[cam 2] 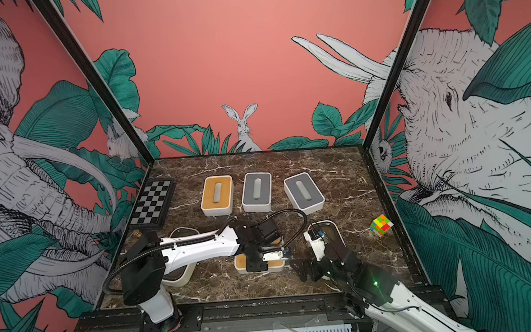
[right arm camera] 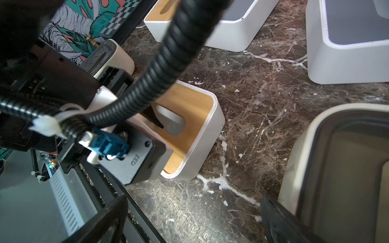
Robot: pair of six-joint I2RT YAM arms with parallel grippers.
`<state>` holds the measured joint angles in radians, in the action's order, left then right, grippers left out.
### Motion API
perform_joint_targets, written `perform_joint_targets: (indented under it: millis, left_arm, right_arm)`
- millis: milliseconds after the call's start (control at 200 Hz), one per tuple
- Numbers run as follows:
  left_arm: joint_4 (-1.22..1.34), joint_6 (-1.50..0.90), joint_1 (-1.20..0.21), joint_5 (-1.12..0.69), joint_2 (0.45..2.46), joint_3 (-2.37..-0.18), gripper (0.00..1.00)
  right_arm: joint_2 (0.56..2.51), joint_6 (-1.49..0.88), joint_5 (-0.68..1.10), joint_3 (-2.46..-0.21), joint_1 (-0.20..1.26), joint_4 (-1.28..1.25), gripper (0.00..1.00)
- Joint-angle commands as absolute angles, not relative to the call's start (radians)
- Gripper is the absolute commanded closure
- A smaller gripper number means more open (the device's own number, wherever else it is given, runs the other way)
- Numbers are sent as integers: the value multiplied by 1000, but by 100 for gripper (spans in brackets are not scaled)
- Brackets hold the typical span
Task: Stack the tissue boxes
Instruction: Place the tissue box at the center of the board.
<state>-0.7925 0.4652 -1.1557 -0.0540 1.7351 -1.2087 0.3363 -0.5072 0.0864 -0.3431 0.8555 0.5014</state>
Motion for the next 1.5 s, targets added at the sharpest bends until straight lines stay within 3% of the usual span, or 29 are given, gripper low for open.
perform_joint_targets:
  millis: [0, 195, 560, 740, 1215, 1495]
  left_arm:
    - [-779, 457, -1159, -70, 1713, -1197, 55]
    - [-787, 445, -1159, -66, 1724, -1196, 52]
    - [-783, 423, -1159, -46, 1718, -1191, 33]
    - [-773, 428, -1159, -32, 1695, -1190, 29]
    - [-671, 347, -1142, 16, 1468, -1116, 29]
    - [-547, -46, -924, 73, 1264, -958, 35]
  right_arm:
    - [350, -493, 84, -345, 852, 488, 2]
    - [364, -486, 84, -344, 851, 479, 2]
    - [378, -474, 63, -355, 851, 473, 2]
    - [396, -476, 70, -356, 852, 466, 2]
    - [472, -506, 65, -352, 850, 388, 2]
    - [660, -552, 25, -416, 830, 351, 2]
